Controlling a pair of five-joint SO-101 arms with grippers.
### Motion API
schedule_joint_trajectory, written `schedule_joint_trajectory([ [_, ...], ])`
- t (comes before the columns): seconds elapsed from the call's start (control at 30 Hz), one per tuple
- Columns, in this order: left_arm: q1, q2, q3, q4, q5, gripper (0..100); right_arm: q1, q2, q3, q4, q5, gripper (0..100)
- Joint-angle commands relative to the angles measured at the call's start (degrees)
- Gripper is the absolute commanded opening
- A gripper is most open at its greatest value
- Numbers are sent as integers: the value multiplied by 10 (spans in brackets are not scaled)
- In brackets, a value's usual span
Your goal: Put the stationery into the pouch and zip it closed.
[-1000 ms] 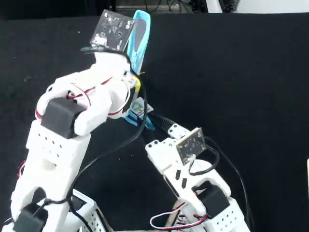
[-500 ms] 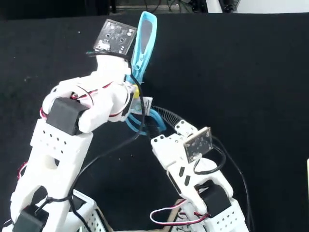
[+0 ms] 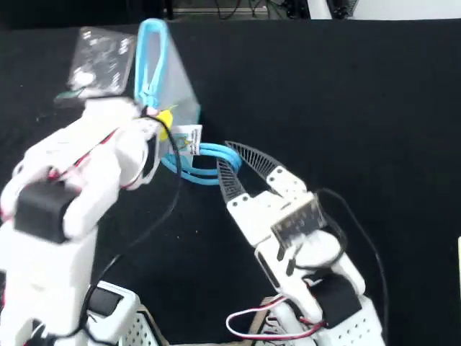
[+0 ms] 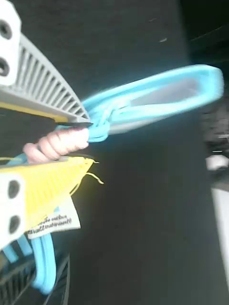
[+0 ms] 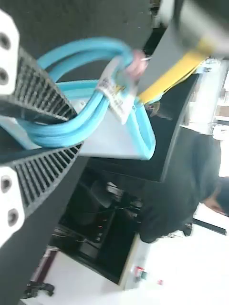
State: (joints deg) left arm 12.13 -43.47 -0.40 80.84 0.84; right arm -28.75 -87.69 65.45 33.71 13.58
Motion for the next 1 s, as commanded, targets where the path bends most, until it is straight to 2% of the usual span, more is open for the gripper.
schedule_joint_trajectory([
  [0.0,-10,-45,-15,-12,-1,159,11,73,-82,5,4,10],
  [0.1,-13,-62,-15,-21,-1,188,11,88,-103,9,4,10],
  [0.27,-77,-91,-12,-16,-3,188,32,83,-116,6,4,10],
  [0.37,-112,-124,-14,19,-51,188,40,85,-127,4,7,10],
  [0.5,-120,-172,-8,109,-117,188,40,88,-155,4,8,10],
  [0.63,-120,-201,-8,174,-151,188,40,133,-211,4,8,10],
  [0.77,-123,-211,3,193,-153,188,40,217,-294,9,8,10],
  [0.97,-123,-213,113,182,-153,188,41,304,-404,18,9,10],
])
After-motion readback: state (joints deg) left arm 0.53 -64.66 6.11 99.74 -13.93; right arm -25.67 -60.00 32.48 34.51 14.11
